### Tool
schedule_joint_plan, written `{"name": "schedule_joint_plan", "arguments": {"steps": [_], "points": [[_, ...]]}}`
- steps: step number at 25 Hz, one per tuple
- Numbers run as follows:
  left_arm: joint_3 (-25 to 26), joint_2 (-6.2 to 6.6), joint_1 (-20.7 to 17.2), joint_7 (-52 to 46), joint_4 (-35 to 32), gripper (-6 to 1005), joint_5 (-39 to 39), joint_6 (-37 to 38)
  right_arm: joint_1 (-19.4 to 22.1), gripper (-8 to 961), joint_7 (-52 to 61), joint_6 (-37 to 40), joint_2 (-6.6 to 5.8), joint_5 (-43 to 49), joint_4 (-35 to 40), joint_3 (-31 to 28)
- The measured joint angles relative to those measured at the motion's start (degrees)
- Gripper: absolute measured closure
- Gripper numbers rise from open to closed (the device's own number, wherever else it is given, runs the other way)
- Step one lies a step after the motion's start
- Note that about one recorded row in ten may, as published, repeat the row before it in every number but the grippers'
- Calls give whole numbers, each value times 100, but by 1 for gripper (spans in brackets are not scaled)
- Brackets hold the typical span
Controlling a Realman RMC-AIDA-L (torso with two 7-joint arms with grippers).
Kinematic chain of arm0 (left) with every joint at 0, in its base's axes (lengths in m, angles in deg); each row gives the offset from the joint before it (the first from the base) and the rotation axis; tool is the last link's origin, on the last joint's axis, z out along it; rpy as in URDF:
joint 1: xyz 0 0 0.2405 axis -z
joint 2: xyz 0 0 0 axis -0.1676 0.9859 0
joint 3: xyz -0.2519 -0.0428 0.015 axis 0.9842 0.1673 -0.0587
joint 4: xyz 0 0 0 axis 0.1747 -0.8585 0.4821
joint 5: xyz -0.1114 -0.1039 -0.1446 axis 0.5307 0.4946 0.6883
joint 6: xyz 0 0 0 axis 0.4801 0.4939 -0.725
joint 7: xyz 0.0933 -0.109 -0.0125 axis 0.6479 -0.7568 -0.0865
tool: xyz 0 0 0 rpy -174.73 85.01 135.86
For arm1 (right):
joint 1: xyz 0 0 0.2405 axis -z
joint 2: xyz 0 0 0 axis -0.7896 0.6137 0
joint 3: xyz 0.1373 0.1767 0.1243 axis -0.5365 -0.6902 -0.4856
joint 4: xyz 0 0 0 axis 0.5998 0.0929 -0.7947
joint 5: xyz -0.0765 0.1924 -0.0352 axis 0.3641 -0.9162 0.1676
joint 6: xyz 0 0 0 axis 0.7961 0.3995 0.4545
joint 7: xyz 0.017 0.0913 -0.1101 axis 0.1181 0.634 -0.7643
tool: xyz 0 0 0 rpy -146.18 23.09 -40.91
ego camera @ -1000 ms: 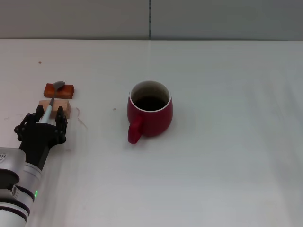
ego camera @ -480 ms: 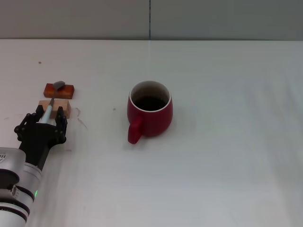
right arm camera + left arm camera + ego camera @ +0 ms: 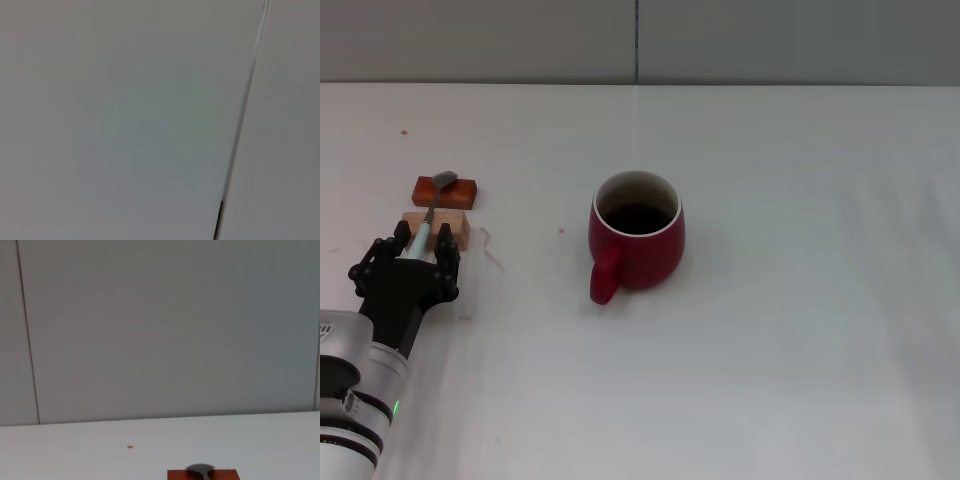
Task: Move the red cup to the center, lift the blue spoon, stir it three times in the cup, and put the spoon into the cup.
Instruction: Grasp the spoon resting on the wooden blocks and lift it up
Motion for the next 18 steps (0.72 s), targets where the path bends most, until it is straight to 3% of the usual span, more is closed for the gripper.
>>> {"name": "schedule_joint_plan", "arguments": {"steps": [18], "points": [[3, -5, -10, 0, 0, 597, 0, -71, 0, 356, 0, 1, 0, 1, -9, 0]]}}
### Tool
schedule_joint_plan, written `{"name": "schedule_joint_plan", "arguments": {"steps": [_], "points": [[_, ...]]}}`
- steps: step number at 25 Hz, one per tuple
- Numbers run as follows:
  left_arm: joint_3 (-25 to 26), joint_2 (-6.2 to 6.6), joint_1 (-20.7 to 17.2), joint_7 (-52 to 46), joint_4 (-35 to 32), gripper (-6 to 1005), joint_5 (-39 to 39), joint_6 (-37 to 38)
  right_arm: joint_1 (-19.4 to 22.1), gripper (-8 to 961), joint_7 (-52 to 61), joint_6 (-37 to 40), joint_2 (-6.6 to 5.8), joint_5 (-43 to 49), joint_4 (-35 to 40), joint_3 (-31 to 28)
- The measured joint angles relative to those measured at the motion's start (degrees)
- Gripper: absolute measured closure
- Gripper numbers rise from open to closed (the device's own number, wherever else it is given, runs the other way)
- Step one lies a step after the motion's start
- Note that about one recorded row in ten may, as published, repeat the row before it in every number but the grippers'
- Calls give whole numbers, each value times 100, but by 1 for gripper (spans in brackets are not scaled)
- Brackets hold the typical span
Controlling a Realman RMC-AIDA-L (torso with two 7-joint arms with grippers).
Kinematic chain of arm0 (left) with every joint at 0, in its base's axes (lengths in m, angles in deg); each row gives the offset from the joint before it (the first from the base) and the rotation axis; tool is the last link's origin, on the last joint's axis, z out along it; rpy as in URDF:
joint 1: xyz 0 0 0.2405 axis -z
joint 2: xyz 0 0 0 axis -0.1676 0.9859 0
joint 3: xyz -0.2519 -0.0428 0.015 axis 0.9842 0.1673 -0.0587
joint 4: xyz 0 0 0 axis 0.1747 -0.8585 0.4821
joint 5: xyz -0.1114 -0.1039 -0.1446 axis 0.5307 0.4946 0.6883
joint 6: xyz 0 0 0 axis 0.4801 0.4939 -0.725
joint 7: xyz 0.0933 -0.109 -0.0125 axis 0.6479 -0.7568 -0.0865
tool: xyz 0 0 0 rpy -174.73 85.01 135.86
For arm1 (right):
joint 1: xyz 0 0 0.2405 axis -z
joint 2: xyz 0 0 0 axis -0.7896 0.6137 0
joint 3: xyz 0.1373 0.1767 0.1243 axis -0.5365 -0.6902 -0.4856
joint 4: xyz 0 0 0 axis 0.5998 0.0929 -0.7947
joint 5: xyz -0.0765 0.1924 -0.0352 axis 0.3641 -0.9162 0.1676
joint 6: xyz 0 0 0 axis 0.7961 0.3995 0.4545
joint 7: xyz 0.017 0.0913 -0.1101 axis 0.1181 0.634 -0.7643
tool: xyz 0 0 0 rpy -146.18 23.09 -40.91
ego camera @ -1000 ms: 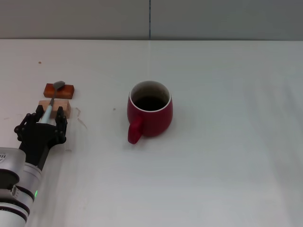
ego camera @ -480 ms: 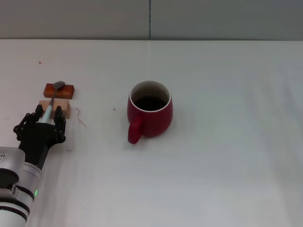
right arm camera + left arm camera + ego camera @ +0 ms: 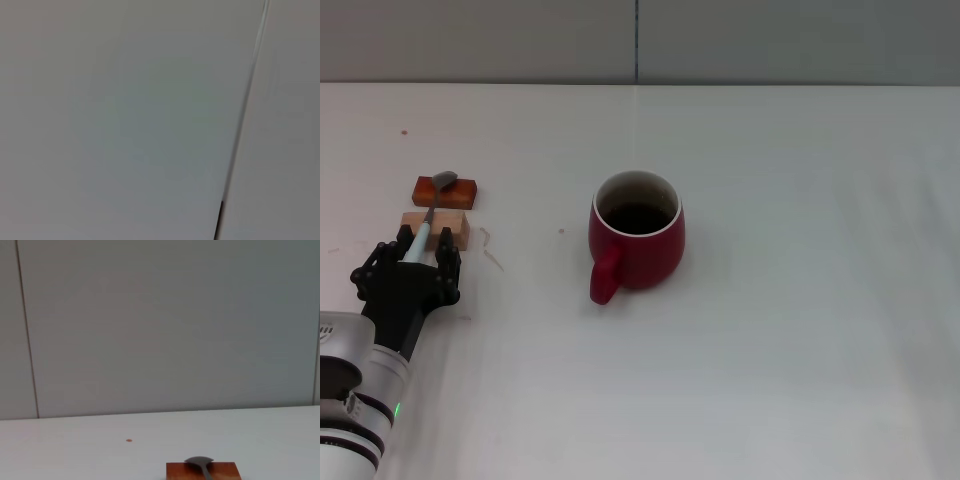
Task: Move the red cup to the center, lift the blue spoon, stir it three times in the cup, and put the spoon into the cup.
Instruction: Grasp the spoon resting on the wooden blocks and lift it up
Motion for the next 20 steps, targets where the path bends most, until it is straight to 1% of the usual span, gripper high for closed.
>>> {"name": "schedule_joint_plan", "arguments": {"steps": [7, 20], "points": [[0, 0, 6, 20, 5, 641, 0, 0, 8, 356, 0, -15, 5, 0, 0, 0], [0, 0, 7, 13, -1, 694, 0, 3, 9, 355, 1, -17, 9, 13, 0, 0]]}}
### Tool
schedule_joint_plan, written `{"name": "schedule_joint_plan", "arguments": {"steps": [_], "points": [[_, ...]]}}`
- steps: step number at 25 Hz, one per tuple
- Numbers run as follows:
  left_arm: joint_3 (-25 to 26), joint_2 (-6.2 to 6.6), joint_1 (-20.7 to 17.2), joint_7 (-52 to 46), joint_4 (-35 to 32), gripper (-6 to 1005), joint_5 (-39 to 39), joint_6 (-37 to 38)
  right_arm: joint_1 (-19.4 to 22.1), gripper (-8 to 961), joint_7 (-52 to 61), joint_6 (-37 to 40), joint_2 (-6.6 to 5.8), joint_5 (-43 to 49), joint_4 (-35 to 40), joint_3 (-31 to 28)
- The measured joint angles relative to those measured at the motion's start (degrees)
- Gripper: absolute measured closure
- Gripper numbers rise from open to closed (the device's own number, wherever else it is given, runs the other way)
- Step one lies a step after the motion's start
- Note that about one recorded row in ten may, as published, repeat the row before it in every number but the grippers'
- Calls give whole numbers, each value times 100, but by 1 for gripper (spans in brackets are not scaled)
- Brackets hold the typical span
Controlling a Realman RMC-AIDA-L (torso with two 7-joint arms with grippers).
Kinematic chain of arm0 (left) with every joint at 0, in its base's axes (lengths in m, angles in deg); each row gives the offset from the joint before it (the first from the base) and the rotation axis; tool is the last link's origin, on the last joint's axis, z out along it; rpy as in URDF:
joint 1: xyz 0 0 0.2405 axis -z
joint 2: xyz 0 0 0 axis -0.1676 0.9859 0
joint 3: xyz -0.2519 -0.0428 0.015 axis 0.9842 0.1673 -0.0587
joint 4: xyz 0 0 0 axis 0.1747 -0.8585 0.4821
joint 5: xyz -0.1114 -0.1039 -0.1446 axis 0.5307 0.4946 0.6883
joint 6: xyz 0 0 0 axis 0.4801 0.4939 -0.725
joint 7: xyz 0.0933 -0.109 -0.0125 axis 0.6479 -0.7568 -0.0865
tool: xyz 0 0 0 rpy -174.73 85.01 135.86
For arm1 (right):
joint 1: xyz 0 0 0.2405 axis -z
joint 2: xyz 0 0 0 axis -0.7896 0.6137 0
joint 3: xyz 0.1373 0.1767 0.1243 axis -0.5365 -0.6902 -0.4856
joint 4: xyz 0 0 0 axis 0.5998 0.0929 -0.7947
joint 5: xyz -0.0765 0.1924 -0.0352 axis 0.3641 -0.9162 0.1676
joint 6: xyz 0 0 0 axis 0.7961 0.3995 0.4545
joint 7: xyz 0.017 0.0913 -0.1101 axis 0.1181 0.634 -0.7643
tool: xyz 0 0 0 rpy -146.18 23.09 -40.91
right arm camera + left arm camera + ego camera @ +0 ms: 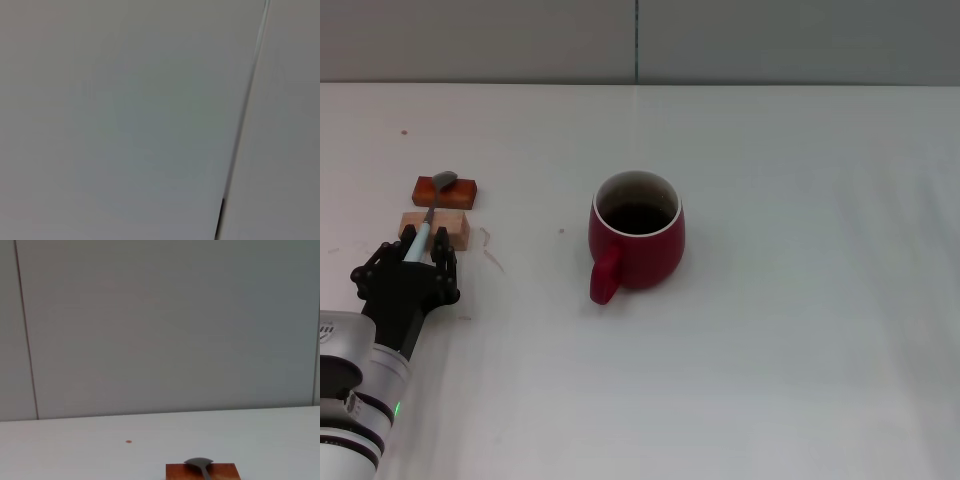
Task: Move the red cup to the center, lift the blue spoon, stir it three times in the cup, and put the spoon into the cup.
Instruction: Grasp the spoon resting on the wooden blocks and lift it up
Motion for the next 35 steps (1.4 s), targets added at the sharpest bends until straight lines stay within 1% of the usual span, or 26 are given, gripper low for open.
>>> {"name": "schedule_joint_plan", "arguments": {"steps": [8, 13, 35], "points": [[0, 0, -22, 31, 0, 719, 0, 19, 0, 355, 0, 0, 0, 13, 0, 0], [0, 0, -26, 33, 0, 782, 0, 29, 0, 355, 0, 0, 9, 13, 0, 0], [0, -5, 3, 40, -18, 790, 0, -11, 9, 356, 0, 33, 17, 16, -9, 7]]}}
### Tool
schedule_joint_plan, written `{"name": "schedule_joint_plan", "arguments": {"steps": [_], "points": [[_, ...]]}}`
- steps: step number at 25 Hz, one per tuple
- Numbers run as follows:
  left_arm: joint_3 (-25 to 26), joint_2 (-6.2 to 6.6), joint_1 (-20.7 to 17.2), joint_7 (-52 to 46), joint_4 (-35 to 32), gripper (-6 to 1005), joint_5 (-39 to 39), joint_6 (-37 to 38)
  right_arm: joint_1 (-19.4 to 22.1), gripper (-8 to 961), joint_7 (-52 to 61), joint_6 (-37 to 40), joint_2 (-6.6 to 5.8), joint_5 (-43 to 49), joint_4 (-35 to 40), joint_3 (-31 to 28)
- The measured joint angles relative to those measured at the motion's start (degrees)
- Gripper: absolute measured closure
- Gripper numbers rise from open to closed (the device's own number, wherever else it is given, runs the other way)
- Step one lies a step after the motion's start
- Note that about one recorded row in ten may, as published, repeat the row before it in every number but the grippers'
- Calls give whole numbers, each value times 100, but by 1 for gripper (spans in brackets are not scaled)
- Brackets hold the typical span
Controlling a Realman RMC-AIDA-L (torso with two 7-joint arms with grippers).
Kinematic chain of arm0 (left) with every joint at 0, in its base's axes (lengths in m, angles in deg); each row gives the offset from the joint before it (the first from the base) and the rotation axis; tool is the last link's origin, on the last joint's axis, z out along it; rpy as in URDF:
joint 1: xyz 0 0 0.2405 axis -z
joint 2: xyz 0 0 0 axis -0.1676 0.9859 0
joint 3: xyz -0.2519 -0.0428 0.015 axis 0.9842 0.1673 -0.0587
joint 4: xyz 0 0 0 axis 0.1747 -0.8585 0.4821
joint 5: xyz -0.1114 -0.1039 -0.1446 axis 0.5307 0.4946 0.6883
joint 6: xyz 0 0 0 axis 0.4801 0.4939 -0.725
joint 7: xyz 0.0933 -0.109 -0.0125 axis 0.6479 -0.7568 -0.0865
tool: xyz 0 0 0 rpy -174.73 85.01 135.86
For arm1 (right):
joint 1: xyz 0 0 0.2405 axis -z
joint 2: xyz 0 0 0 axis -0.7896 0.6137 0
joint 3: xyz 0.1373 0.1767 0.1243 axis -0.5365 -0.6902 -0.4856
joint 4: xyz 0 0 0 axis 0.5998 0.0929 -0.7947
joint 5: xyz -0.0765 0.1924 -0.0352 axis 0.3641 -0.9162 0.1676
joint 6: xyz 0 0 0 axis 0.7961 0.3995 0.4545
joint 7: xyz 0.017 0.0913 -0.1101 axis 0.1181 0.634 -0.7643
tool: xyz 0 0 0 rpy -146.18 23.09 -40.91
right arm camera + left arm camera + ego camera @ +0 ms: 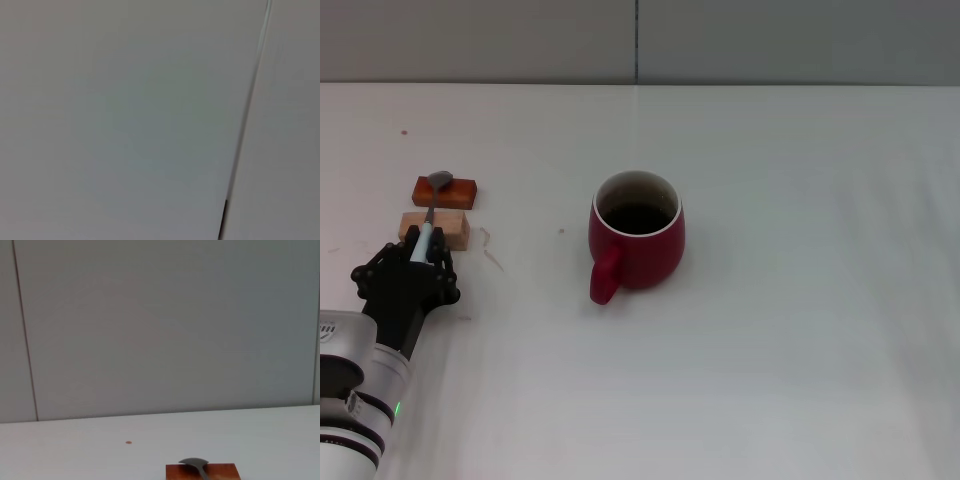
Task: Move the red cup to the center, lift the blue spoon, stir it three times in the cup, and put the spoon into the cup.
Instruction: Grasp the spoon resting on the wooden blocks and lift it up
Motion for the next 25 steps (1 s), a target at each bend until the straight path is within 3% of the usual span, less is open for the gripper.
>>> {"name": "schedule_joint_plan", "arguments": {"steps": [25], "points": [[0, -30, 34, -8, -46, 808, 0, -45, 0, 357, 1, -17, 0, 6, 0, 2]]}}
